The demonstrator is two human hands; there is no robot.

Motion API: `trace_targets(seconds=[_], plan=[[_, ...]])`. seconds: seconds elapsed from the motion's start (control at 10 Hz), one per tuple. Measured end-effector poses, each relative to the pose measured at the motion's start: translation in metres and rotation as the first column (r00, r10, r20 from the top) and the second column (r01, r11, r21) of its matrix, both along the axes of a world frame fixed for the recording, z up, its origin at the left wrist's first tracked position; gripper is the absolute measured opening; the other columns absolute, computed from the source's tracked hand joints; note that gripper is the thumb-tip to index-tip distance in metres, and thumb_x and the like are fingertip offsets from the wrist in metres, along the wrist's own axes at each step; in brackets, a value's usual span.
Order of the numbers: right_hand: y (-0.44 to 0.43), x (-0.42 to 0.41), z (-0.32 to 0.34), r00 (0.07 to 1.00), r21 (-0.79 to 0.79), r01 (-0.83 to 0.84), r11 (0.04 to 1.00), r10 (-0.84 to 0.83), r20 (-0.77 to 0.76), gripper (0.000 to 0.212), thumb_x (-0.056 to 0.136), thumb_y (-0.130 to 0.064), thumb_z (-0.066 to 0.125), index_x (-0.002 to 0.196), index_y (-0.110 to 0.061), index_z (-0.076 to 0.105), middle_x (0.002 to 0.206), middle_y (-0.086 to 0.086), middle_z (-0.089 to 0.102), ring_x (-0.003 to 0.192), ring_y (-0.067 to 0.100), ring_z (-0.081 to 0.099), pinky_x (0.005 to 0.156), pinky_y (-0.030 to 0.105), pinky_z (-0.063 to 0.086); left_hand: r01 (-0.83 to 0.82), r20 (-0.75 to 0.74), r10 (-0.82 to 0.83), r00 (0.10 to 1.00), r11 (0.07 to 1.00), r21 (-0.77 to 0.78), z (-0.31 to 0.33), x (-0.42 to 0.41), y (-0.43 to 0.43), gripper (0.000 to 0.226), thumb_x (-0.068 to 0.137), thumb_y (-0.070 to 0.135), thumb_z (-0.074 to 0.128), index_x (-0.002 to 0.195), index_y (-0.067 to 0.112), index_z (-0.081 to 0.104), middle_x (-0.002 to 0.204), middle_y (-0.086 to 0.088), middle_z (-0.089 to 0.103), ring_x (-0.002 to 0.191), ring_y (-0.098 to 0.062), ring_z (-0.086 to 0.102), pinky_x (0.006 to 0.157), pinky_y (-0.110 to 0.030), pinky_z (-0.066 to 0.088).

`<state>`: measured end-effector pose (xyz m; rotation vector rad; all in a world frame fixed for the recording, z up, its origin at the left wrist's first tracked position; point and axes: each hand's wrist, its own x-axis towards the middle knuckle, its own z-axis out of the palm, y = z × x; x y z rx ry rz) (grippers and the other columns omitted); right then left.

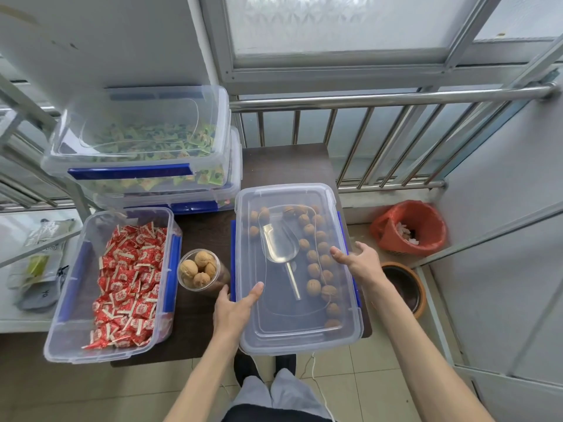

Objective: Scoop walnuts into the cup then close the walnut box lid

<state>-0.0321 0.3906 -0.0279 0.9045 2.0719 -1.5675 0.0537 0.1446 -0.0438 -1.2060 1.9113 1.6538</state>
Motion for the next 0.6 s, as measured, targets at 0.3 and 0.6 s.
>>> trace_targets(seconds=[0.3,0.6], plan=[[-0.031,0.01,-0.003,0.977,0.432,-0.041,0.901,0.127,-0.171,0.02,0.088,-0.024,0.062,0.093,-0.007,0.071,0.089,0.017,0.073,0.09,0.039,0.064,0.069,0.028,0.036,0.075,-0.162,-0.127,0.979,0.952,-0.298,0.003,0.011,0.021,0.076,0.095,0.039,0.066,0.158,0.012,0.033,0.16,-0.007,0.041,0.152,-0.03,0.03,0.121,-0.045,0.027],[-0.024,-0.001,0.012,0.971,0.497,-0.146,0.856,0.22,-0.094,0.04,0.095,-0.03,0.056,0.114,0.005,0.06,0.121,0.027,0.063,0.113,0.041,0.058,0.082,0.036,0.043,0.24,-0.189,-0.295,0.937,0.934,-0.265,0.009,0.012,0.002,0.075,0.097,0.035,0.064,0.16,0.02,0.027,0.16,0.006,0.035,0.148,-0.015,0.036,0.117,-0.033,0.033]])
